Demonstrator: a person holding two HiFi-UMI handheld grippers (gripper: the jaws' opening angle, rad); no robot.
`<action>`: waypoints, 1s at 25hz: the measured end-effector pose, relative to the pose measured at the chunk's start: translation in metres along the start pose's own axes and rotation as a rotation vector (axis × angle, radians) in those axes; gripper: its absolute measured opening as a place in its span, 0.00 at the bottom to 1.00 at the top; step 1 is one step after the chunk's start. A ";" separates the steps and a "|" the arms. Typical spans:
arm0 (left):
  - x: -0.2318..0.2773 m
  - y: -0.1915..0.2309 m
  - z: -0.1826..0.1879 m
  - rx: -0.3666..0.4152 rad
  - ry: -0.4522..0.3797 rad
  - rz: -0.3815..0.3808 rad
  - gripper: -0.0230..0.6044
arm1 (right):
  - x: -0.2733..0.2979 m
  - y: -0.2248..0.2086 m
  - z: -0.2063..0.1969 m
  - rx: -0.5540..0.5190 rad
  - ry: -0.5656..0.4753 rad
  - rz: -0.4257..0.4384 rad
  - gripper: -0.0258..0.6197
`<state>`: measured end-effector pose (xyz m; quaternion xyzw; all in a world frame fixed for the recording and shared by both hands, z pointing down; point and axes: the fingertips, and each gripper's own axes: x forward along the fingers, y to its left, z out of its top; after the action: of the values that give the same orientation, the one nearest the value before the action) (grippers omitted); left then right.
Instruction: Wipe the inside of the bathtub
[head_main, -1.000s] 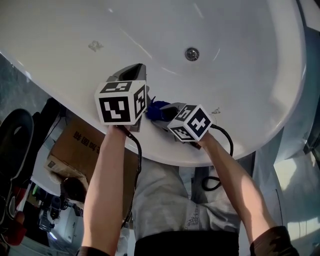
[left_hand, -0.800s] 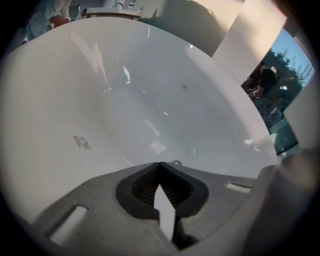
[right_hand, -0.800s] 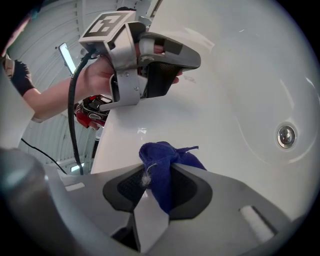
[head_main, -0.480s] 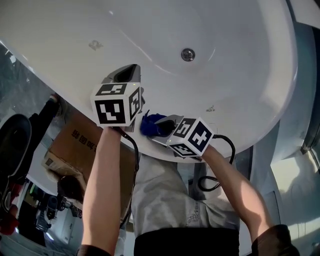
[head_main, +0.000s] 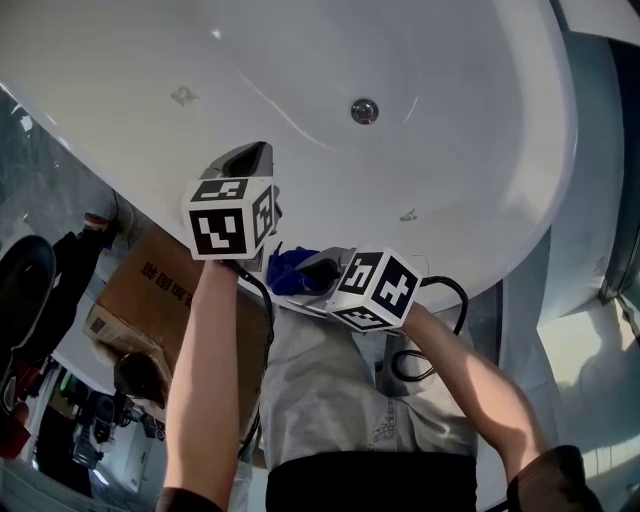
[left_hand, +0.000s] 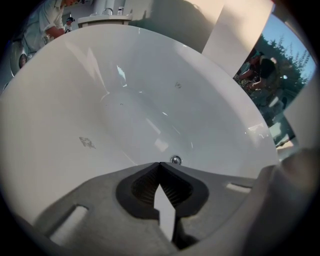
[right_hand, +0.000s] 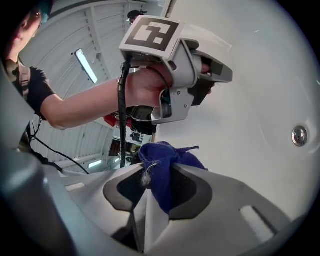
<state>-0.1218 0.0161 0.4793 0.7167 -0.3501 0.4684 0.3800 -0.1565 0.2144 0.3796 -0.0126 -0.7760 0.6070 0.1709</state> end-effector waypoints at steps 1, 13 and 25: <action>0.000 -0.001 -0.001 -0.006 0.003 0.001 0.04 | -0.002 0.001 0.000 -0.004 -0.001 0.006 0.23; 0.018 -0.012 -0.002 -0.006 0.023 -0.023 0.04 | -0.078 -0.070 0.033 -0.027 -0.123 -0.178 0.23; 0.044 -0.048 -0.007 -0.344 -0.013 -0.167 0.04 | -0.141 -0.194 0.056 0.024 -0.130 -0.513 0.23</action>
<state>-0.0700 0.0377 0.5120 0.6709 -0.3666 0.3640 0.5321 -0.0027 0.0786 0.5166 0.2256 -0.7559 0.5527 0.2689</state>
